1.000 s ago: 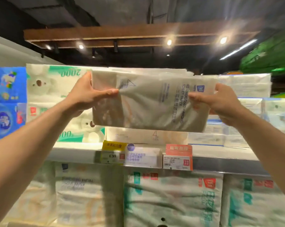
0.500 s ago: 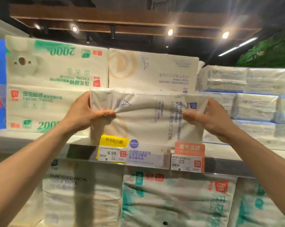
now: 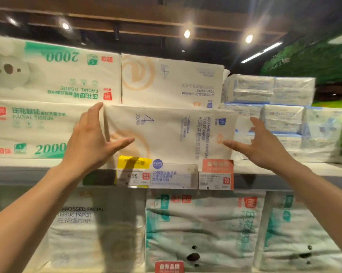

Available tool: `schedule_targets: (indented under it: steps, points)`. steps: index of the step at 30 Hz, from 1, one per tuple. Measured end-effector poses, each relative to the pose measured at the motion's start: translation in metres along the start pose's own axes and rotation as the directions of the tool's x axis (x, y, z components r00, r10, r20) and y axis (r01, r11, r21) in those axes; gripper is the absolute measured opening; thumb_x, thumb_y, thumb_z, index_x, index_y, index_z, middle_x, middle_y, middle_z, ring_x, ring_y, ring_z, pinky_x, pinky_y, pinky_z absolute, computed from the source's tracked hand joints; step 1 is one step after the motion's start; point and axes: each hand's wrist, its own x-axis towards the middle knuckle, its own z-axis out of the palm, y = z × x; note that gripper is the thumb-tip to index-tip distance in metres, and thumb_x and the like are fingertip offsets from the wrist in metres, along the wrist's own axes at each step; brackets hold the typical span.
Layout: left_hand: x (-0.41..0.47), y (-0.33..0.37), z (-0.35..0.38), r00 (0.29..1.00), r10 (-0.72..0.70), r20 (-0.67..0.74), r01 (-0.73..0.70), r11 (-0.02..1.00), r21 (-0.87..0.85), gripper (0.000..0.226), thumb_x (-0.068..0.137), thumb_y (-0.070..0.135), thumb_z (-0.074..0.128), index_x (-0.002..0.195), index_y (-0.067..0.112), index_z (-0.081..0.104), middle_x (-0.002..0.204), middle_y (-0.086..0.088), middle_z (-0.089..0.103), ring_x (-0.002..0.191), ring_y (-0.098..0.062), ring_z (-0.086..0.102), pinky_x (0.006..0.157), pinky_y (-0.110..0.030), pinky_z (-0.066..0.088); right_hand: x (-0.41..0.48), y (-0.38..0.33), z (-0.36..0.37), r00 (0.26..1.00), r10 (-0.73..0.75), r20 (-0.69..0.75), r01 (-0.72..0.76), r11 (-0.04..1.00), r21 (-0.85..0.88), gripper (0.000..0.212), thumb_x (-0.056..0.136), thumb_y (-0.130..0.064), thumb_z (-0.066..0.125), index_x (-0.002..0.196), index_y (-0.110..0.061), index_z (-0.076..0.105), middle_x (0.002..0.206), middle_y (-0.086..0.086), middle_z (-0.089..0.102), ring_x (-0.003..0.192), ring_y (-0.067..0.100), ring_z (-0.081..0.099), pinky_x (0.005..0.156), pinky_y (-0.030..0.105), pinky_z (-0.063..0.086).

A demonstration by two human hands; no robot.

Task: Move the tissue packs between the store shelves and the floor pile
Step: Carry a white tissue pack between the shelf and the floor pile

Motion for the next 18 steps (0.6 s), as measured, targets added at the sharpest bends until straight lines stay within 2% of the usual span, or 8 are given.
schedule_targets:
  steps: [3, 6, 8, 11, 14, 18]
  points:
    - [-0.011, 0.018, -0.001, 0.997, 0.076, -0.008, -0.076, 0.997, -0.025, 0.109, 0.067, 0.063, 0.077, 0.151, 0.015, 0.029, 0.150, -0.014, 0.041, 0.138, -0.032, 0.038, 0.113, -0.049, 0.034, -0.024, 0.005, -0.014, 1.000, 0.009, -0.006, -0.009, 0.999, -0.041, 0.112, 0.067, -0.068, 0.072, 0.157, -0.021, 0.024, 0.159, 0.002, 0.039, 0.141, 0.026, 0.043, 0.112, 0.045, 0.038]
    - [-0.028, 0.043, -0.001, 0.989, 0.144, -0.033, -0.146, 0.989, -0.032, 0.098, 0.071, 0.059, 0.077, 0.147, 0.013, 0.036, 0.149, -0.015, 0.042, 0.139, -0.030, 0.035, 0.116, -0.047, 0.029, -0.050, 0.012, -0.035, 1.000, -0.009, 0.002, 0.009, 0.999, -0.048, 0.103, 0.072, -0.065, 0.073, 0.156, -0.024, 0.029, 0.156, -0.001, 0.042, 0.139, 0.021, 0.045, 0.111, 0.041, 0.039]
    - [-0.044, 0.063, -0.001, 0.985, 0.171, 0.002, -0.170, 0.982, -0.085, 0.093, 0.073, 0.057, 0.078, 0.146, 0.014, 0.040, 0.148, -0.013, 0.045, 0.138, -0.029, 0.038, 0.115, -0.045, 0.030, -0.072, 0.018, -0.049, 1.000, -0.009, 0.029, 0.011, 0.997, -0.074, 0.100, 0.072, -0.067, 0.071, 0.155, -0.025, 0.033, 0.155, -0.002, 0.043, 0.139, 0.019, 0.045, 0.111, 0.039, 0.038]
    - [-0.076, 0.101, 0.003, 0.967, 0.224, 0.118, -0.200, 0.961, -0.190, 0.090, 0.071, 0.056, 0.077, 0.144, 0.016, 0.044, 0.146, -0.009, 0.050, 0.133, -0.027, 0.046, 0.109, -0.044, 0.037, -0.116, 0.034, -0.069, 0.993, -0.005, 0.116, 0.023, 0.988, -0.153, 0.097, 0.070, -0.072, 0.063, 0.152, -0.027, 0.038, 0.154, -0.003, 0.045, 0.139, 0.018, 0.044, 0.111, 0.036, 0.037]
    - [-0.119, 0.141, 0.018, 0.929, 0.288, 0.233, -0.231, 0.942, -0.243, 0.089, 0.071, 0.057, 0.078, 0.144, 0.018, 0.046, 0.144, -0.008, 0.053, 0.128, -0.027, 0.051, 0.106, -0.043, 0.041, -0.171, 0.060, -0.091, 0.978, -0.024, 0.207, 0.076, 0.965, -0.249, 0.084, 0.082, -0.063, 0.064, 0.152, -0.024, 0.038, 0.155, -0.003, 0.043, 0.141, 0.017, 0.041, 0.112, 0.028, 0.032]
    - [-0.197, 0.208, 0.048, 0.820, 0.349, 0.454, -0.217, 0.923, -0.318, 0.092, 0.064, 0.072, 0.064, 0.141, 0.023, 0.048, 0.140, -0.008, 0.057, 0.125, -0.029, 0.056, 0.103, -0.043, 0.044, -0.255, 0.111, -0.138, 0.960, 0.094, 0.264, -0.010, 0.953, -0.304, 0.084, 0.082, -0.067, 0.059, 0.149, -0.019, 0.045, 0.153, 0.002, 0.047, 0.142, 0.019, 0.042, 0.115, 0.029, 0.030]
